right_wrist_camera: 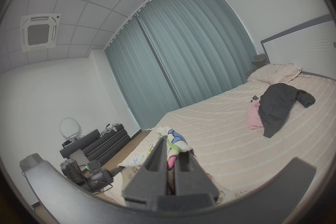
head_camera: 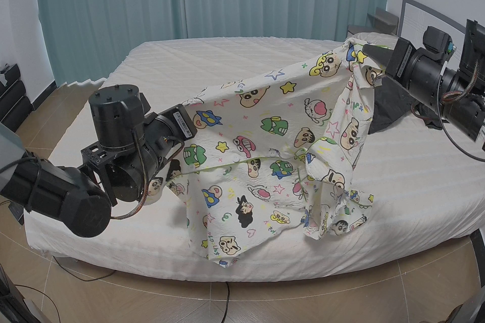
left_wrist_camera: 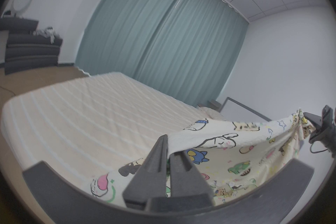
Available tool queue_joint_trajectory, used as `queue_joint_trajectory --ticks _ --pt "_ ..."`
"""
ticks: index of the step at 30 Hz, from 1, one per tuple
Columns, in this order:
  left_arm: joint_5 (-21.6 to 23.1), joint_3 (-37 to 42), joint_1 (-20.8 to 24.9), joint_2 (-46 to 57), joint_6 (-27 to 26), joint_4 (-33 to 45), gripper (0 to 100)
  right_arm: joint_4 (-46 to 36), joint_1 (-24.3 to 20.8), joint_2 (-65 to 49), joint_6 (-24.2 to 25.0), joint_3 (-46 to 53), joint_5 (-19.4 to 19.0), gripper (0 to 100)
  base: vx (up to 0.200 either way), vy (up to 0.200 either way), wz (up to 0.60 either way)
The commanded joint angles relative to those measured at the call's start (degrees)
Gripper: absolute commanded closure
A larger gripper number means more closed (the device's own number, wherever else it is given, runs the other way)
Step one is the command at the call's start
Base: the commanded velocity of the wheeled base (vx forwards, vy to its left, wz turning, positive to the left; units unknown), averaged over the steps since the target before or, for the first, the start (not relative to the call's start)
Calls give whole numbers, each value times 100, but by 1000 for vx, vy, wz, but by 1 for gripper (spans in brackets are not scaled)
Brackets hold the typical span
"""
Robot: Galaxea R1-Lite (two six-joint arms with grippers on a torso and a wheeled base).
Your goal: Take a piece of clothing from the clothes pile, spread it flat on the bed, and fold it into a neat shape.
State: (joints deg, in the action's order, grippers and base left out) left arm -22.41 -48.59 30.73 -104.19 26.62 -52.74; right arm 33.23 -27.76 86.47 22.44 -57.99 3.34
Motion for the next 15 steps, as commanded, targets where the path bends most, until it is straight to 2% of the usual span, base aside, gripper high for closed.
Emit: queue_joint_trajectory --ticks 1,4,11,15 --pt "-317 -300 -23 -57 -263 88 100 8 -10 274 -100 -11 114 100 0 0 0" --pt "-502 -318 -23 -92 -325 79 100 8 16 274 -100 -11 123 100 0 0 0" --pt "-493 -353 -23 -128 -377 71 100 8 34 265 -91 69 255 100 0 0 0" --pt "-458 -441 -23 -198 -386 79 100 8 69 274 -73 104 290 100 200 0 0"
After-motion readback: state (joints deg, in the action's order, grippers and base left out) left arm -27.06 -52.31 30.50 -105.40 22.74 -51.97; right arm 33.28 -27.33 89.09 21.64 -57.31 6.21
